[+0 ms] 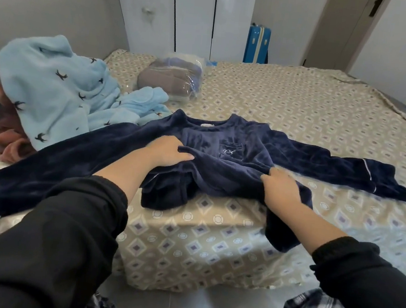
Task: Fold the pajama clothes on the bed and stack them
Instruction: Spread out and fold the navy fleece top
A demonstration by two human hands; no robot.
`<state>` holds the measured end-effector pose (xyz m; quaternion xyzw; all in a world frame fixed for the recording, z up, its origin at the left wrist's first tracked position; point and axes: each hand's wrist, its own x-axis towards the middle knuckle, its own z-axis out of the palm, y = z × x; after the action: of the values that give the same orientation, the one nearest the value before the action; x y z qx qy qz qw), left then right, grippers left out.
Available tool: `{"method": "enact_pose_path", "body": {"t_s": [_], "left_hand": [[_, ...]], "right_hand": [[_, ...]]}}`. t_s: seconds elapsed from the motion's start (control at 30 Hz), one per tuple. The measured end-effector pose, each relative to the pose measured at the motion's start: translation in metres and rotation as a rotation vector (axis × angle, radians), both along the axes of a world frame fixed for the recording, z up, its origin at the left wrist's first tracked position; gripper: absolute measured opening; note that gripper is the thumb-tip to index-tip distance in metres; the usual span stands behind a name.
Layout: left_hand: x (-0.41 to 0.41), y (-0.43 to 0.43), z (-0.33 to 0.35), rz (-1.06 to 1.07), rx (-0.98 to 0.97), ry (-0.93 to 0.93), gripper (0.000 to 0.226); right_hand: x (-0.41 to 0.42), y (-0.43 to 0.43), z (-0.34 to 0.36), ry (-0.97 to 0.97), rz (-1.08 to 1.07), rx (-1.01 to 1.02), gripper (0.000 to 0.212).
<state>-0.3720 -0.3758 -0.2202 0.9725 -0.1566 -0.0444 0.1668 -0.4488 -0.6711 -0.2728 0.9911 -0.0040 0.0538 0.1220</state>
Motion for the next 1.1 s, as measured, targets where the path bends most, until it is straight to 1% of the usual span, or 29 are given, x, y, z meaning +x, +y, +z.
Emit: {"method": "enact_pose_path", "body": {"t_s": [0.03,0.07,0.1,0.13,0.17,0.23,0.3,0.37,0.4,0.43,0.47,0.5,0.53,0.57,0.6,0.63,0.67,0.7,0.73,0.77,0.8,0.83,0.87,0.9,0.93,0.97,1.0,1.03,1.1], "left_hand": [[0.001,0.001,0.004,0.043,0.127,-0.155,0.023],[0.002,0.001,0.006,0.078,0.257,-0.342,0.024],[0.004,0.000,0.007,0.091,0.357,-0.487,0.030],[0.005,-0.003,0.005,0.079,0.403,-0.570,0.037],[0.005,-0.007,0.003,0.046,0.409,-0.600,0.040],[0.003,-0.016,-0.004,-0.056,0.382,-0.568,0.041],[0.001,-0.022,-0.016,-0.167,0.309,-0.476,0.047],[-0.001,-0.025,-0.029,-0.279,0.274,-0.344,0.054],[-0.002,-0.025,-0.036,-0.322,0.305,-0.295,0.060],[-0.002,-0.025,-0.042,-0.346,0.343,-0.268,0.066],[-0.002,-0.025,-0.047,-0.354,0.367,-0.264,0.073],[-0.001,-0.025,-0.051,-0.355,0.378,-0.277,0.080],[0.001,-0.027,-0.053,-0.355,0.386,-0.300,0.084],[0.003,-0.030,-0.055,-0.358,0.405,-0.327,0.085],[0.003,-0.033,-0.056,-0.362,0.433,-0.352,0.085],[0.003,-0.038,-0.057,-0.361,0.458,-0.370,0.083],[0.003,-0.041,-0.058,-0.354,0.466,-0.382,0.078],[0.003,-0.045,-0.058,-0.347,0.451,-0.390,0.072],[0.003,-0.047,-0.059,-0.340,0.414,-0.392,0.065],[0.003,-0.047,-0.060,-0.335,0.358,-0.388,0.057],[0.003,-0.047,-0.059,-0.341,0.306,-0.389,0.050],[0.002,-0.046,-0.057,-0.353,0.270,-0.394,0.043],[0.000,-0.044,-0.055,-0.360,0.235,-0.394,0.034],[-0.003,-0.043,-0.050,-0.353,0.178,-0.383,0.023],[-0.006,-0.042,-0.043,-0.331,0.097,-0.339,0.013],[-0.010,-0.043,-0.032,-0.291,0.008,-0.250,0.016],[-0.013,-0.042,-0.021,-0.257,-0.060,-0.103,0.022],[-0.016,-0.041,-0.010,-0.246,-0.079,0.091,0.026],[-0.029,-0.037,0.010,-0.288,0.091,0.515,0.030]], "right_hand": [[0.007,-0.008,0.013,-0.089,-0.004,-0.007,0.026],[0.014,-0.019,0.026,-0.194,-0.037,0.024,0.021],[0.021,-0.031,0.040,-0.276,-0.105,0.095,0.019],[0.028,-0.041,0.053,-0.305,-0.208,0.182,0.023],[0.034,-0.050,0.063,-0.275,-0.316,0.255,0.026],[0.043,-0.062,0.069,-0.191,-0.427,0.353,0.030],[0.050,-0.061,0.064,-0.169,-0.428,0.518,0.046],[0.046,-0.049,0.054,-0.154,-0.332,0.702,0.062],[0.040,-0.041,0.049,-0.163,-0.235,0.752,0.063],[0.034,-0.035,0.043,-0.157,-0.110,0.754,0.061],[0.027,-0.030,0.036,-0.116,0.027,0.670,0.061],[0.020,-0.028,0.027,-0.027,0.138,0.501,0.066],[0.013,-0.028,0.017,0.094,0.212,0.307,0.075],[0.006,-0.031,0.007,0.208,0.239,0.139,0.087],[0.001,-0.035,-0.002,0.287,0.236,0.024,0.097],[-0.004,-0.041,-0.009,0.323,0.220,-0.045,0.102],[-0.008,-0.047,-0.014,0.325,0.214,-0.096,0.104],[-0.012,-0.051,-0.015,0.309,0.213,-0.146,0.100],[-0.014,-0.054,-0.014,0.263,0.225,-0.190,0.092],[-0.015,-0.056,-0.011,0.191,0.254,-0.216,0.078],[-0.015,-0.058,-0.008,0.096,0.293,-0.210,0.060],[-0.016,-0.059,-0.004,0.008,0.307,-0.157,0.041],[-0.018,-0.059,0.001,-0.046,0.291,-0.060,0.029],[-0.020,-0.059,0.007,-0.068,0.261,0.080,0.025],[-0.023,-0.058,0.015,-0.066,0.221,0.251,0.026],[-0.024,-0.058,0.022,-0.041,0.162,0.421,0.029],[-0.024,-0.059,0.030,0.021,0.097,0.553,0.033],[-0.024,-0.060,0.038,0.119,0.062,0.627,0.037],[-0.028,-0.059,0.051,0.411,0.030,0.658,0.038]]}}
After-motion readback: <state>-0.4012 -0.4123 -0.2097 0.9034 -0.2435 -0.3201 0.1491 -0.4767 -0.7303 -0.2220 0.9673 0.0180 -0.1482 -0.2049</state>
